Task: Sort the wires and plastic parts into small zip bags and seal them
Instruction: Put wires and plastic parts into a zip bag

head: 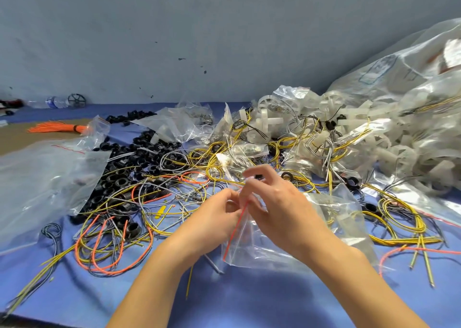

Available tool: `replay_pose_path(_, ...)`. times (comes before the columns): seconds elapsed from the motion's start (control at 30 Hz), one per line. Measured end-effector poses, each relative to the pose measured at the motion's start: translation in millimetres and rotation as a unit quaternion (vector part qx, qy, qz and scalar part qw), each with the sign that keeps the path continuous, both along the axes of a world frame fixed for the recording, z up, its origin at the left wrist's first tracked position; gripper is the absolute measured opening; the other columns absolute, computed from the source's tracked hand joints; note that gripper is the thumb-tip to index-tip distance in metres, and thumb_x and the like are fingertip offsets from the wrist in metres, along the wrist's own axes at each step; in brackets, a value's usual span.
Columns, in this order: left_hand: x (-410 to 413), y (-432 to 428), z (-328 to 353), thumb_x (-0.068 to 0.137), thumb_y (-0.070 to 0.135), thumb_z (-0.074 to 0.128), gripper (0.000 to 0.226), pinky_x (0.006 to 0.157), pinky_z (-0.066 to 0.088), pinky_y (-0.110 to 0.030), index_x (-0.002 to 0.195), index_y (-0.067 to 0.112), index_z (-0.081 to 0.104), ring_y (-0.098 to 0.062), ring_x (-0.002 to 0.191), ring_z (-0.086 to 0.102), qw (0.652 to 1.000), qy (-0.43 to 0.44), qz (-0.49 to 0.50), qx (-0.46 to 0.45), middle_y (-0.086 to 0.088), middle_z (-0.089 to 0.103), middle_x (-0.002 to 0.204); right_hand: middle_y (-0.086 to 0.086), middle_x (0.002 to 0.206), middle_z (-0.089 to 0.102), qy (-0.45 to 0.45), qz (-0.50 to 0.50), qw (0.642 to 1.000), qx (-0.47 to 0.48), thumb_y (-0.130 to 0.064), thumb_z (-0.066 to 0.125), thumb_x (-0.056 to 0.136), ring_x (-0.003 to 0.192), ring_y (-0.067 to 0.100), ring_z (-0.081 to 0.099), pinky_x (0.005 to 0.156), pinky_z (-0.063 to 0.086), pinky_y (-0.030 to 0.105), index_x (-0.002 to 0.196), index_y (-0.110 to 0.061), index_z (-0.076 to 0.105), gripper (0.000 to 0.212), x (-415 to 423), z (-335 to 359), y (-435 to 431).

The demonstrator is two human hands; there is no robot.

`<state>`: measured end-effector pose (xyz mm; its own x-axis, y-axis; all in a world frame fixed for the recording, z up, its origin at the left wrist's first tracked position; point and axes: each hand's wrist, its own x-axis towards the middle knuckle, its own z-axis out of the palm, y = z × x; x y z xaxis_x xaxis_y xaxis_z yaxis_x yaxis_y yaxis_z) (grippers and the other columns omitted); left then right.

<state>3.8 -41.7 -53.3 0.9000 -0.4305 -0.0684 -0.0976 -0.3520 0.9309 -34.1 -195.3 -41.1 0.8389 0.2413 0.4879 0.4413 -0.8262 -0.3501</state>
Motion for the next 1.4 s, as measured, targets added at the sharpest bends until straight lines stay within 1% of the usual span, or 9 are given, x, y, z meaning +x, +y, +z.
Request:
replay_pose_path(0.1,6.7,-19.8,3.4,0.094,-0.009,0.043,0.030,0.058,0.044,-0.008,0.078,0.013,0.055,0.010,0.058,0.060,0.998,-0.039,-0.015,0.043,0.016,0.064,0.057,-0.007,0.127,0.050,-0.005,0.034,0.997,0.074,-0.023,0.050,0.085,0.077,0.024,0.061,0.066,0.038,0.029,0.086,-0.033,0.056,0.012,-0.3,7.2,6.0)
replay_pose_path(0.2,4.9,-28.0,6.0,0.095,-0.010,0.033,0.028,0.063,0.037,0.000,0.099,0.002,0.058,0.027,0.061,0.045,0.990,-0.106,-0.021,0.089,0.007,0.049,0.077,-0.007,0.127,0.051,-0.014,0.057,0.992,0.109,-0.030,0.037,0.081,0.093,0.026,0.061,0.074,0.048,0.036,0.088,-0.035,0.052,0.017,-0.8,12.4,10.9)
replay_pose_path(0.37,-5.9,-6.6,41.8,0.094,0.000,0.050,0.029,0.068,0.052,-0.012,0.082,0.016,0.071,-0.003,0.071,0.060,0.992,-0.016,-0.123,0.013,-0.001,0.063,0.076,-0.009,0.122,0.051,-0.030,0.047,0.988,0.145,-0.023,0.042,0.086,0.092,0.019,0.062,0.073,0.050,0.041,0.085,-0.034,0.054,0.016,5.1,12.3,5.4)
replay_pose_path(0.47,8.7,17.0,46.5,0.101,0.011,0.047,0.021,0.066,0.058,-0.026,0.103,0.004,0.067,-0.014,0.073,0.065,0.997,0.022,0.022,-0.072,-0.011,0.068,0.092,-0.008,0.120,0.052,-0.010,0.029,0.989,0.142,-0.013,0.054,0.090,0.091,0.021,0.062,0.076,0.050,0.044,0.084,-0.033,0.057,0.020,8.3,3.4,4.1)
replay_pose_path(0.6,31.4,43.8,27.0,0.100,0.016,0.046,0.022,0.081,0.054,-0.039,0.106,0.015,0.068,-0.024,0.088,0.066,0.953,-0.161,0.232,0.113,-0.009,0.071,0.099,-0.011,0.119,0.051,0.054,0.027,0.995,0.074,-0.016,0.054,0.095,0.092,0.023,0.062,0.080,0.049,0.043,0.101,-0.035,0.061,0.021,11.1,-8.5,5.8)
replay_pose_path(0.7,40.0,51.2,7.1,0.099,0.018,0.045,0.028,0.090,0.046,-0.035,0.118,0.014,0.065,-0.027,0.105,0.061,0.913,-0.213,0.260,0.230,-0.008,0.069,0.112,-0.012,0.122,0.054,0.116,0.020,0.992,0.040,-0.023,0.048,0.097,0.096,0.017,0.061,0.087,0.048,0.039,0.120,-0.041,0.052,0.029,13.5,-15.8,5.7)
replay_pose_path(1.03,80.5,10.9,-10.1,0.099,0.016,0.040,0.033,0.099,0.042,-0.036,0.128,0.014,0.057,-0.026,0.118,0.055,0.929,-0.226,0.191,0.221,-0.009,0.061,0.129,-0.016,0.115,0.059,0.142,0.021,0.985,0.091,-0.028,0.048,0.098,0.095,0.004,0.059,0.089,0.046,0.028,0.122,-0.036,0.058,0.028,18.4,-8.6,4.6)
replay_pose_path(1.2,108.0,-5.5,-19.0,0.096,0.015,0.036,0.041,0.104,0.039,-0.044,0.135,0.016,0.049,-0.034,0.125,0.047,0.918,-0.155,0.190,0.310,-0.014,0.053,0.137,-0.015,0.113,0.061,0.112,0.024,0.983,0.141,-0.024,0.051,0.098,0.094,0.002,0.061,0.084,0.046,0.024,0.117,-0.032,0.063,0.024,19.1,12.6,-8.1)
replay_pose_path(1.4,115.5,-13.6,-23.7,0.091,0.011,0.046,0.028,0.095,0.043,-0.045,0.113,0.025,0.057,-0.033,0.110,0.055,0.909,-0.140,0.281,0.273,-0.006,0.066,0.114,-0.015,0.112,0.059,0.104,0.013,0.982,0.158,-0.023,0.050,0.098,0.094,0.001,0.062,0.074,0.039,0.011,0.116,-0.031,0.064,0.024,21.2,19.8,-28.3)
